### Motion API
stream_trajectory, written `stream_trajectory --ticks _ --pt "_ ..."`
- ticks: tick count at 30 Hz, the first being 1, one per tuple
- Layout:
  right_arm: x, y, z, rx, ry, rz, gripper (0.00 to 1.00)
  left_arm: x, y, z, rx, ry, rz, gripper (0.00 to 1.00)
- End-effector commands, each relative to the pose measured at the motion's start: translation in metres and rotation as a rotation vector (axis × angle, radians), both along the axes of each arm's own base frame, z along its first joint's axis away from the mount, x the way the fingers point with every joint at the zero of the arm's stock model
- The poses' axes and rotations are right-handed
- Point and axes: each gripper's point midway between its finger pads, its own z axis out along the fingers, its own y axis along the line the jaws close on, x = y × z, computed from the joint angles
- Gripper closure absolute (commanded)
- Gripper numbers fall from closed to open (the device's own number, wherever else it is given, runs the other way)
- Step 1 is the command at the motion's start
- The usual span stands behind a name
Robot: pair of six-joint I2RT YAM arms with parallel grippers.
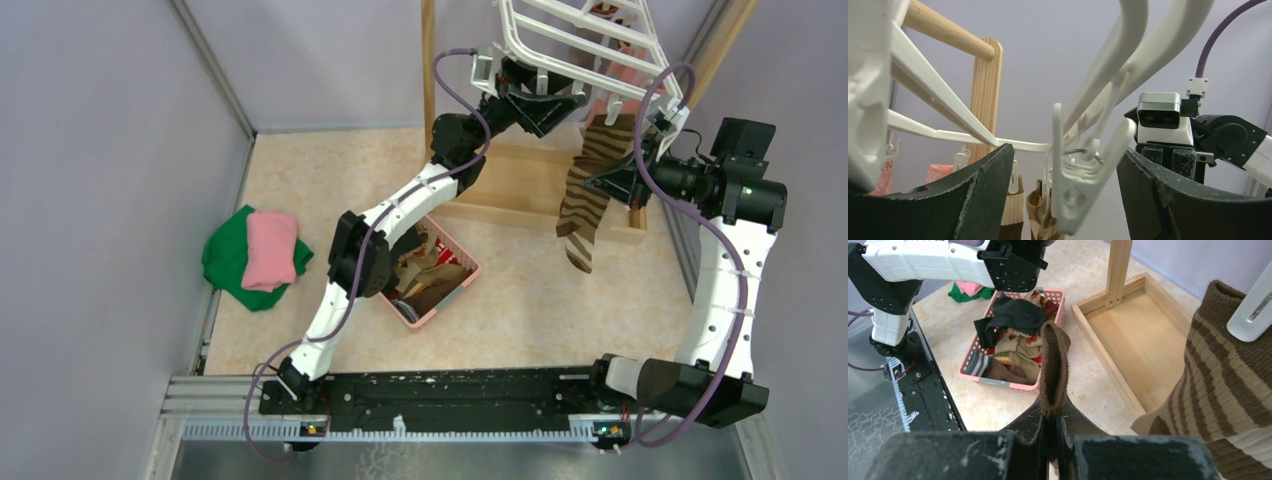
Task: Clip the socks to the hanger
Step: Open the clamp at the hanger.
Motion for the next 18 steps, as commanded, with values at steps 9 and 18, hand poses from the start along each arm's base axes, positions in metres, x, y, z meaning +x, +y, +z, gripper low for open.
stream_trajectory --ticks 9,18 --pt "-0.0084 0.002 0.0271 -0.011 -0.104 0.011 1.0 -0.006 0.0002 0.0143 -0.04 -0.035 0.028 0.16" --pt "-0.0093 0.0018 0.0284 -0.005 -0.106 0.011 1.0 -0.0074 -0.0052 0.0132 -0.027 -0.039 0.045 0.11"
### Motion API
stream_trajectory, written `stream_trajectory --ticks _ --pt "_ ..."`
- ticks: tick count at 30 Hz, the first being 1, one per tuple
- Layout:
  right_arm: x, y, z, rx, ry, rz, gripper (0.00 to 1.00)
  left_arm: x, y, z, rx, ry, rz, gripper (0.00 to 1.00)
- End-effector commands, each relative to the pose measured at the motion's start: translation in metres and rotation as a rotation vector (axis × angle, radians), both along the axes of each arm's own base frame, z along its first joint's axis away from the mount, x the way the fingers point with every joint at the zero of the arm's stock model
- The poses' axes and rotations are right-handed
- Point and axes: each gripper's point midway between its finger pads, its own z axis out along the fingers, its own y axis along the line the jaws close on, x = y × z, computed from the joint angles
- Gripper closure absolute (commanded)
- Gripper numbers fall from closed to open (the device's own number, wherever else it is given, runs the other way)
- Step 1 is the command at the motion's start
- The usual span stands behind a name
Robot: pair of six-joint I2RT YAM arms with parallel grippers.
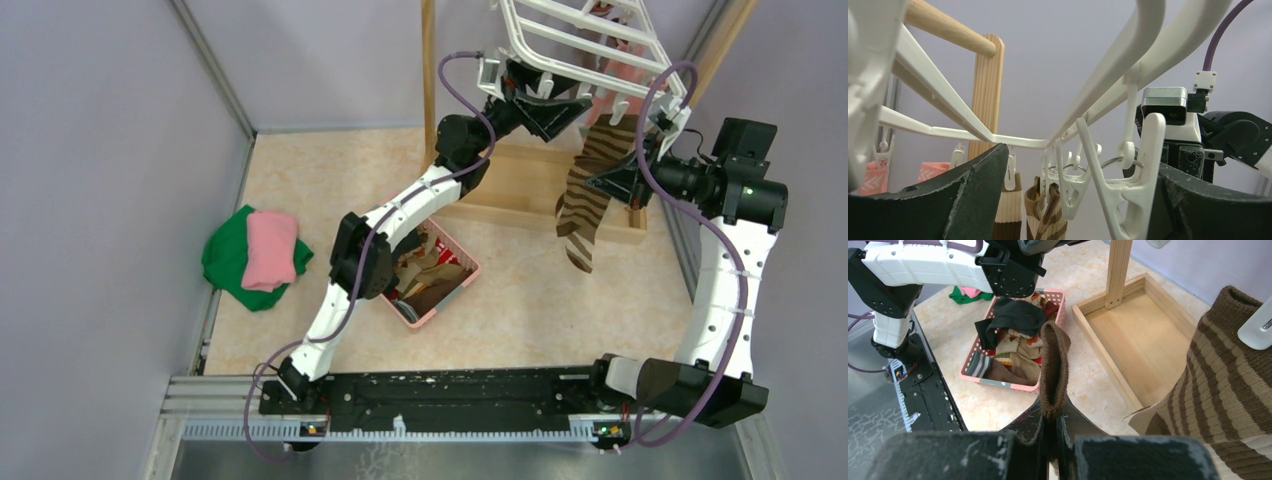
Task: Clip the socks to the hanger
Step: Open the clamp at the hanger.
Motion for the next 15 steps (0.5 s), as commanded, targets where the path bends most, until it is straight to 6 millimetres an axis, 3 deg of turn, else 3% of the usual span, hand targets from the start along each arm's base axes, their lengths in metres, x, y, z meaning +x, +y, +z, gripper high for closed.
stream_trajectory --ticks 1,11,15 --pt "-0.0091 0.0026 0.0274 -0.011 -0.107 0.014 1.0 -0.0062 0.0022 0.0147 -0.03 -0.038 0.02 0.11" --pt "-0.0092 0.0021 0.0276 -0.01 -0.107 0.013 1.0 -0.004 -0.0007 0.0159 -0.024 -0.033 0.048 0.17" --pt "-0.0093 0.002 0.0276 -0.01 -0.107 0.012 1.0 -0.004 0.0004 0.0167 -0.033 -0.034 0.047 0.27"
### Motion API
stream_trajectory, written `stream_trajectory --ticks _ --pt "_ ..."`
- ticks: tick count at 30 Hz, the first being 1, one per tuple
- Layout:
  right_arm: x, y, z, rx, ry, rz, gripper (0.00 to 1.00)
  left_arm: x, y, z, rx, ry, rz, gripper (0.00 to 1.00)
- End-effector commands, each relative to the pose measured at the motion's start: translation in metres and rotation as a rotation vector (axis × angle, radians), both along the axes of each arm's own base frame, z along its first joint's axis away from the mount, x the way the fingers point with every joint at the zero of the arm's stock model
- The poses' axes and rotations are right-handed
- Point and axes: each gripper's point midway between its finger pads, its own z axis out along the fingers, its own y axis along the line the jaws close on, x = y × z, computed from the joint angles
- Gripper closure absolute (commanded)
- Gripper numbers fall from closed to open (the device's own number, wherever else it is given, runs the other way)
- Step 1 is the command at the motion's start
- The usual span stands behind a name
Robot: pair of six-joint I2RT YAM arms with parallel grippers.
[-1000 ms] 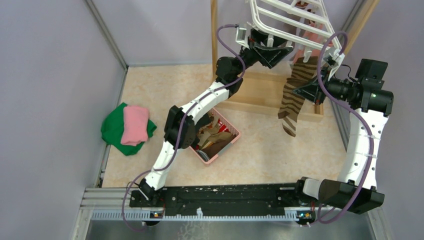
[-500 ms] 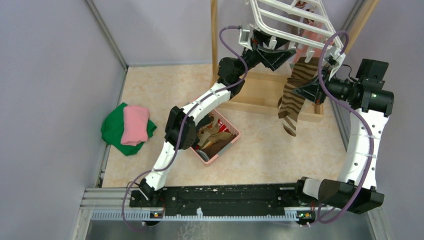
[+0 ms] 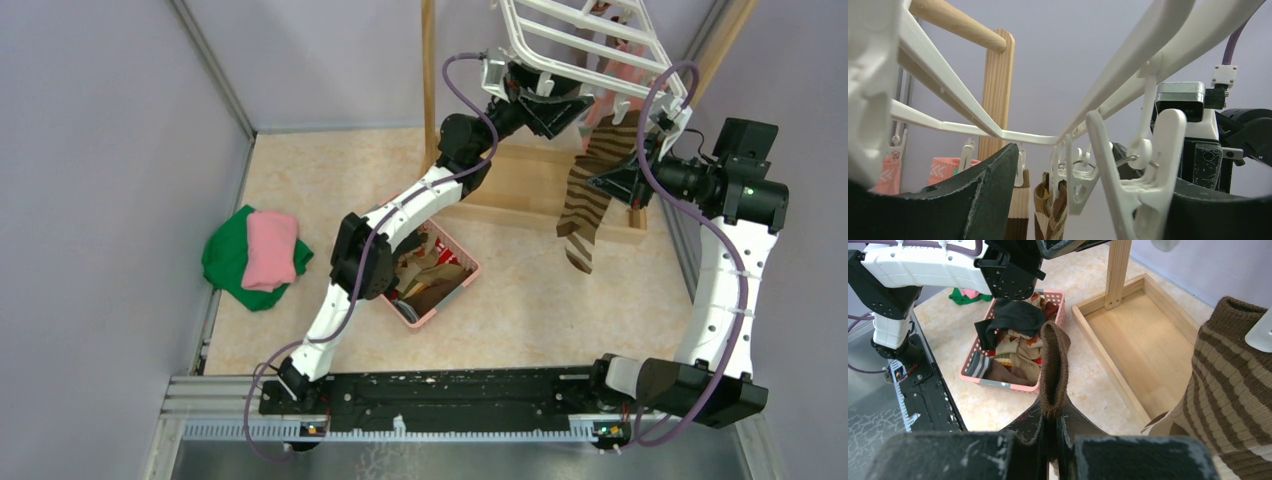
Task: Clip the socks to the hanger
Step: Open the clamp at the hanger.
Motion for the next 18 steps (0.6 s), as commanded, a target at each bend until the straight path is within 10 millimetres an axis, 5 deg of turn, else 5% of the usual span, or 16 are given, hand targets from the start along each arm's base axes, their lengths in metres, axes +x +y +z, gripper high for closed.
stream_trajectory --ticks 1,6,18 --pt "-0.0093 0.0028 0.0268 -0.016 -0.107 0.013 1.0 -0.0109 0.0085 0.0238 -0.058 -0.047 0.005 0.28" --pt "-0.0093 0.0023 0.0257 -0.015 -0.104 0.011 1.0 -0.0146 0.0112 0.0285 -0.07 -0.052 -0.005 0.31" --pt "-0.0063 -0.0016 0.0236 -0.022 -0.1 -0.01 1.0 -0.0187 0.0139 0.0322 -0.082 -0.051 -0.024 0.69"
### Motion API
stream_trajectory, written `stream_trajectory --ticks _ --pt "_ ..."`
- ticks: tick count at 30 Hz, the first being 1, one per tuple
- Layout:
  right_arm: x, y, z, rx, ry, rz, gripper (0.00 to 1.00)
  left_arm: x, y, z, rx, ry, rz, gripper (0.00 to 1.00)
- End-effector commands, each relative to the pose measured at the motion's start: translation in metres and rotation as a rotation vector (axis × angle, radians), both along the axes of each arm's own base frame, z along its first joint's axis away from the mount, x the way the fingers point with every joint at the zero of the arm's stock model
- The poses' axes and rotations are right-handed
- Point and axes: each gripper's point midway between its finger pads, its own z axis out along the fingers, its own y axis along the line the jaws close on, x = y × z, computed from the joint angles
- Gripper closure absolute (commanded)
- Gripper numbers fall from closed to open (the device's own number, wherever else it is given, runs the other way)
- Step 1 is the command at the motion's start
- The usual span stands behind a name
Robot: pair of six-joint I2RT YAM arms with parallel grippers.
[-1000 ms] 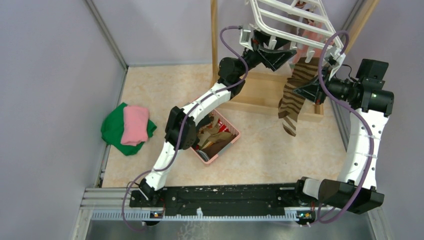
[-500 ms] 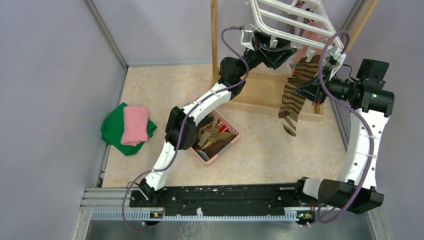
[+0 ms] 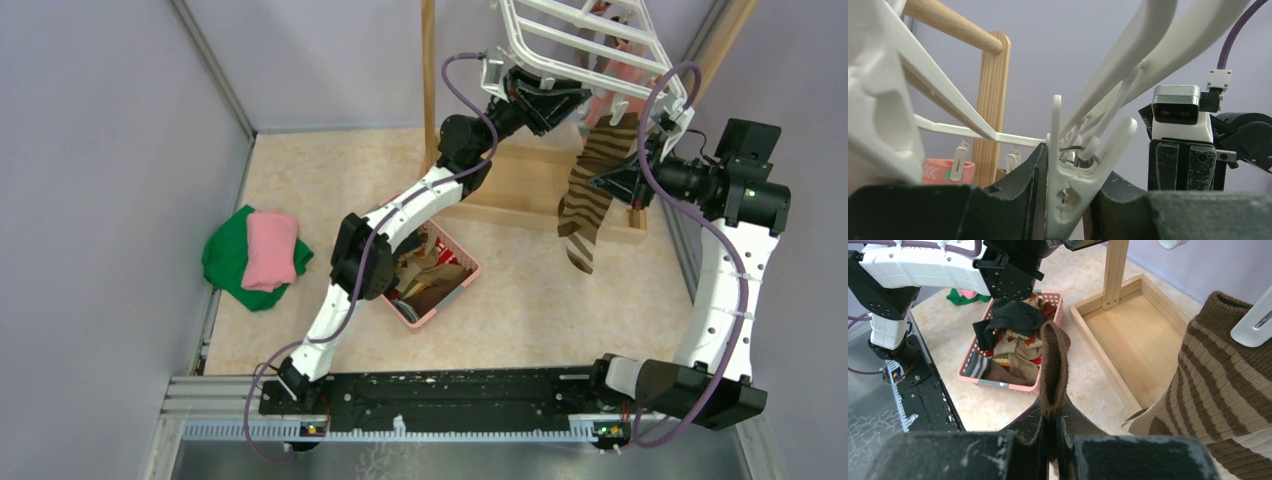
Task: Clip the socks to the hanger
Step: Open the clamp at the hanger.
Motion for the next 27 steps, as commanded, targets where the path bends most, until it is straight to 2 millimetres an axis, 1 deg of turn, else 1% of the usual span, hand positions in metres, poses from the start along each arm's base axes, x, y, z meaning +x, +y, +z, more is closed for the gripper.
stream_trajectory --ticks 1,5,9,12,14,16,22,27 --pt "-0.004 -0.001 0.022 -0.021 -0.088 -0.014 1.0 -0.017 0.013 0.031 -0.073 -0.062 -0.008 0.71" --pt "0.004 -0.004 0.022 -0.001 -0.068 -0.04 1.0 -0.017 0.014 0.032 -0.076 -0.06 -0.007 0.76" --pt "0.021 -0.011 0.023 0.051 -0.012 -0.109 1.0 -0.018 0.014 0.032 -0.08 -0.06 -0.009 0.81" --pt "0.029 -0.013 0.025 0.076 -0.001 -0.126 1.0 -0.019 0.015 0.033 -0.082 -0.059 -0.011 0.85" --pt "0.033 -0.014 0.027 0.084 0.001 -0.136 1.0 -0.02 0.016 0.034 -0.085 -0.053 -0.011 0.9" --pt "0.036 -0.015 0.026 0.087 0.011 -0.149 1.0 -0.019 0.016 0.036 -0.086 -0.038 -0.007 0.93" --pt "0.041 -0.01 0.022 0.081 0.035 -0.162 1.0 -0.023 0.017 0.039 -0.09 -0.024 -0.003 0.95" --pt "0.042 0.001 0.021 0.076 0.043 -0.132 1.0 -0.025 0.018 0.04 -0.093 -0.019 -0.007 0.95"
